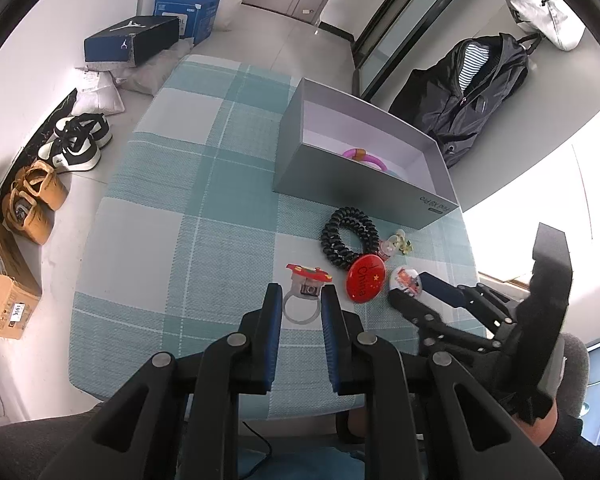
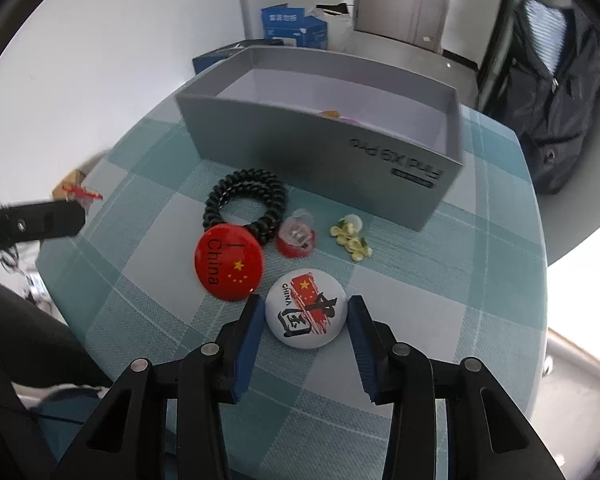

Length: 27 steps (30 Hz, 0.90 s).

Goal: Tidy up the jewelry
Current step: 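Lift the charm with the left tool while the right tool grasps the white China badge, then drop the charm into the box while the right tool drops the white badge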

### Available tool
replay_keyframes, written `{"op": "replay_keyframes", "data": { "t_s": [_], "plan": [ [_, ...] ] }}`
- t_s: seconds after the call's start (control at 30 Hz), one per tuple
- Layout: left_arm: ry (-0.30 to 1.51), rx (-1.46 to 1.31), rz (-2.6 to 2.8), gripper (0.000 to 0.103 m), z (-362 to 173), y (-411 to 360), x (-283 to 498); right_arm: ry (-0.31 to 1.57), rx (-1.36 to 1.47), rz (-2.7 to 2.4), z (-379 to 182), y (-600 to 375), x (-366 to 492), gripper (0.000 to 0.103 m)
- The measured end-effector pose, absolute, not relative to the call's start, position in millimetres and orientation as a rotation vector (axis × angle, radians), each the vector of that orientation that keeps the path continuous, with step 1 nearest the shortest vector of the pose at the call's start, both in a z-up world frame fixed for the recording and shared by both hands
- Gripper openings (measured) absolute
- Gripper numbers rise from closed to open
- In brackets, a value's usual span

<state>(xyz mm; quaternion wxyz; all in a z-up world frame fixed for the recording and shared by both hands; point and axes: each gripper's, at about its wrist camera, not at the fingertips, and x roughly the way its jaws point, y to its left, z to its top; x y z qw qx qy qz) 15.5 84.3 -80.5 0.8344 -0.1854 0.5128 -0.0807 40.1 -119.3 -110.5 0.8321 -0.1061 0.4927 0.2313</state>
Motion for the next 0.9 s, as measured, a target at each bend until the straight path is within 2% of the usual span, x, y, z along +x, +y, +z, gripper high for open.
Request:
{"op": "replay_keyframes", "data": {
  "t_s": [0.5, 0.9],
  "plan": [
    [1.048, -0.322, -0.166, 0.015, -60.7, 53.4, 20.0, 0.979, 0.044, 0.521, -64.5, -161.4, 47.4, 0.041],
    [1.026, -0.300, -0.187, 0.015, -30.8, 43.0, 54.0, 0.881, 0.085, 0.628, -10.1, -153.3, 79.2, 0.041]
  ]
}}
